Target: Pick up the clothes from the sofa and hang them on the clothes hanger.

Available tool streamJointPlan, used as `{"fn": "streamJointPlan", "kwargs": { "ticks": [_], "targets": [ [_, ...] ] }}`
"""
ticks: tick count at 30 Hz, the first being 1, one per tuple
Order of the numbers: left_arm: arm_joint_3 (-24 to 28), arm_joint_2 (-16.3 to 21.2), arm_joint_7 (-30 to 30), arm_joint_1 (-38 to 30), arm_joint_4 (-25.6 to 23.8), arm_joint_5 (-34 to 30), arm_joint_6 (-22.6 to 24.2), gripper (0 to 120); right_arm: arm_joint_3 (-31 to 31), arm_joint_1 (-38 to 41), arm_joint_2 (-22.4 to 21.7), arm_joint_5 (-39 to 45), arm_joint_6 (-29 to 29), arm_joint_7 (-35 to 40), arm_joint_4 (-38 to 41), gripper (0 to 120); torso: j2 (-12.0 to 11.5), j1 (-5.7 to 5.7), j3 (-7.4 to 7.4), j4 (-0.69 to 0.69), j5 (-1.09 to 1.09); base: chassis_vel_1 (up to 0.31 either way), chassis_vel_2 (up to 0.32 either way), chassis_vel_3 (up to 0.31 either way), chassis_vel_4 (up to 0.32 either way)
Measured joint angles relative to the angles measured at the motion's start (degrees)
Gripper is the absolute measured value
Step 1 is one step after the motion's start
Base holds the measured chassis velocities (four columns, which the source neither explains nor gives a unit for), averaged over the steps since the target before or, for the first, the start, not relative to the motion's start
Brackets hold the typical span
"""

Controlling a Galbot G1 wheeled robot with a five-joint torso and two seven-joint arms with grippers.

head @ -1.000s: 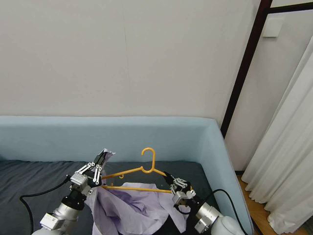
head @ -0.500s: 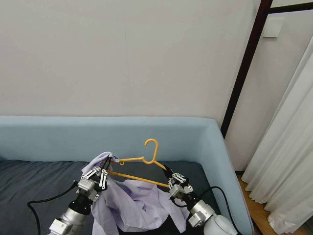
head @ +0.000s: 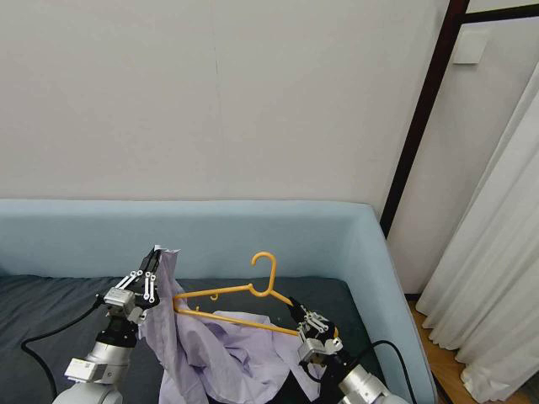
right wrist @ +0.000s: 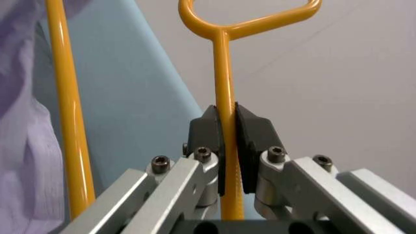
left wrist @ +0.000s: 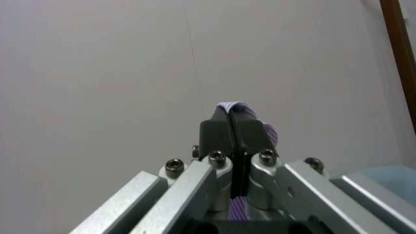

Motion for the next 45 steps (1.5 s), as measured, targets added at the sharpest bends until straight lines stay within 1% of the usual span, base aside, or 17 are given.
{"fn": "streamJointPlan", "kwargs": {
  "ticks": [2, 6, 9, 11, 14, 19, 22, 26, 28, 31, 32, 35, 40, 45],
  "targets": [
    [-0.07, -0.12, -0.15, 0.27, -0.88, -0.18, 0.23, 0, -0.47, -1.54, -0.42, -1.78, -0.2, 0.92, 1.92, 5, 0.0, 0.0, 0.0, 0.0, 0.0, 0.0, 0.0, 0.0, 0.0],
    [-0.26, -0.49, -0.23, 0.81, -1.97, -0.25, 0.37, 0, -1.08, -2.88, -0.54, -4.14, -1.23, 2.53, 3.19, 5, 0.0, 0.0, 0.0, 0.0, 0.01, 0.0, 0.0, 0.0, 0.0],
    [-0.32, -0.95, -0.24, 1.07, -2.57, -0.24, 0.43, 0, -1.41, -3.06, -0.53, -5.17, -2.61, 3.73, 3.03, 5, 0.0, 0.0, 0.0, 0.0, 0.0, 0.0, 0.0, 0.0, 0.0],
    [-0.31, -1.8, -0.24, 1.44, -3.33, -0.03, 0.54, 0, -1.79, -2.66, -0.3, -6.06, -4.57, 5.34, 1.35, 5, 0.0, 0.0, 0.0, 0.0, 0.0, 0.0, 0.0, 0.0, 0.0],
    [-0.08, -2.49, -0.24, 1.78, -3.83, 0.36, 0.59, 0, -2.34, -2.09, -0.2, -6.06, -5.49, 6.16, 0.23, 5, 0.0, 0.0, 0.0, 0.0, 0.0, 0.0, 0.0, 0.0, 0.0],
    [0.76, -4.09, -0.23, 2.79, -4.68, 1.68, 0.55, 0, -5.07, 0.27, 0.56, -4.5, -7.56, 7.64, -2.2, 5, 0.0, 0.0, 0.0, 0.0, 0.0, 0.0, 0.0, 0.0, 0.0],
    [1.98, -5.28, -0.35, 3.63, -5.21, 3.47, 0.24, 0, -7.36, 2.81, 2.02, -2.61, -9.81, 8.27, -3.19, 5, 0.0, 0.0, 0.0, 0.0, 0.01, 0.0, 0.0, 0.0, 0.0],
    [3.33, -6.12, -0.42, 4.69, -5.39, 5.18, -0.33, 0, -9.97, 5.78, 2.89, 0.62, -12.87, 8.94, -3.43, 5, 0.0, 0.0, 0.0, 0.0, 0.0, 0.0, 0.0, 0.0, 0.0],
    [5.48, -6.43, -0.09, 5.75, -4.88, 6.54, -1.16, 0, -11.56, 7.87, 3.53, 2.9, -14.14, 9.05, -3.5, 5, 0.0, 0.0, 0.0, 0.02, 0.01, 0.0, 0.0, 0.0, 0.0],
    [8.26, -6.46, 0.85, 5.99, -3.23, 7.9, -2.22, 0, -13.0, 9.63, 4.33, 5.21, -14.6, 9.04, -3.29, 5, 0.0, 0.0, 0.0, 0.0, -0.01, 0.0, 0.0, 0.0, 0.0],
    [8.26, -6.46, 0.85, 5.99, -3.23, 7.9, -2.22, 0, -13.0, 9.63, 4.33, 5.21, -14.6, 9.04, -3.29, 5, 0.0, 0.0, 0.0, 0.0, -0.01, 0.0, 0.0, 0.0, 0.0],
    [10.91, -6.47, 1.8, 5.5, -1.07, 9.11, -3.13, 0, -14.2, 10.85, 5.13, 8.41, -14.41, 9.2, -2.79, 5, 0.0, 0.0, 0.0, 0.0, 0.0, 0.0, 0.0, 0.0, 0.0],
    [11.99, -6.47, 2.81, 4.7, 1.31, 9.78, -4.01, 0, -14.21, 10.98, 6.0, 11.34, -13.09, 10.13, -2.74, 5, 0.0, 0.0, 0.0, 0.0, 0.0, 0.0, 0.0, 0.0, 0.0],
    [11.68, -6.3, 3.12, 4.54, 2.75, 9.99, -4.9, 0, -13.19, 10.8, 6.43, 14.68, -13.04, 11.13, -2.49, 5, 0.0, 0.0, 0.0, 0.0, 0.0, 0.0, 0.0, 0.0, 0.0]
  ]
}}
